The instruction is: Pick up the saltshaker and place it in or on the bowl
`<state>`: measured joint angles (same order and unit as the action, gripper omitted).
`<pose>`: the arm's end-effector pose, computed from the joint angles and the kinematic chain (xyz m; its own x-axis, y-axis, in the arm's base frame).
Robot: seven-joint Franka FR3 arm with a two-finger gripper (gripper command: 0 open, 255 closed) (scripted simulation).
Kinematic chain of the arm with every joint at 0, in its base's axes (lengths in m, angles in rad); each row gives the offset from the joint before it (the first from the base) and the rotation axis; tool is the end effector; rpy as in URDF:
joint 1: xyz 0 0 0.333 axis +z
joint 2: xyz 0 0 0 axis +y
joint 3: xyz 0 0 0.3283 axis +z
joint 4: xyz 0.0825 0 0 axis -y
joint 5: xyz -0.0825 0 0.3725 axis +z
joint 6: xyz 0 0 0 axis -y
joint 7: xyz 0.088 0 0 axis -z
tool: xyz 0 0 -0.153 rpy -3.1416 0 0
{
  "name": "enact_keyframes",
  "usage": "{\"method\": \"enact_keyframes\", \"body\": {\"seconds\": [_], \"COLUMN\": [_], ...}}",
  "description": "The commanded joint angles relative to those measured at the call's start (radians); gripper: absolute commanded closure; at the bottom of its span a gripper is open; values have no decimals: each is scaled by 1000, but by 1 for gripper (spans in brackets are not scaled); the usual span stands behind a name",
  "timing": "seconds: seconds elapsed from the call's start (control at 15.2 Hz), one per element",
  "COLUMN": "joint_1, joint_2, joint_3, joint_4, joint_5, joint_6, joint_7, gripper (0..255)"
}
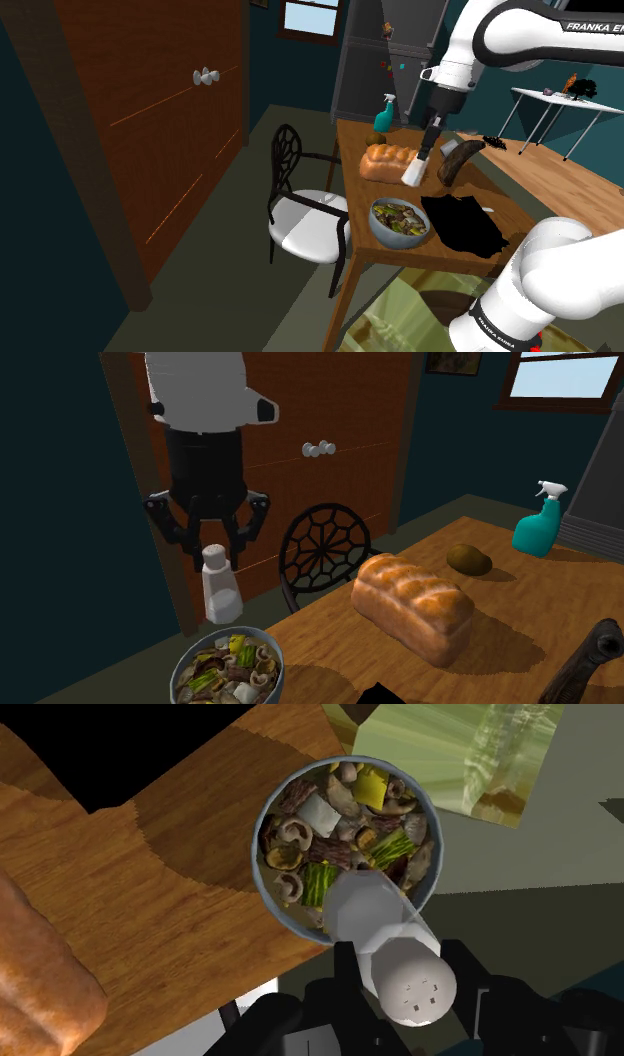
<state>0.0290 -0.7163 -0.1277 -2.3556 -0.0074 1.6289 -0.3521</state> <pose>0.3092 -0.0391 0.5356 0.9595 0.2813 0.0128 0.2814 -0.9565 -0.0765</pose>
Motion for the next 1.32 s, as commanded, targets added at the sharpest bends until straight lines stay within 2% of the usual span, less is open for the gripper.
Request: {"method": "enact_keyframes", "body": {"seconds": [0.0, 1.25], "joint_1": [1, -7], "joint_2": [-33, -35], "joint_3": [12, -3], "joint_4": [-33, -296], "joint_5": [5, -7], "joint_6": [0, 260], "joint_7": [13, -1], "gripper": [255, 255]}}
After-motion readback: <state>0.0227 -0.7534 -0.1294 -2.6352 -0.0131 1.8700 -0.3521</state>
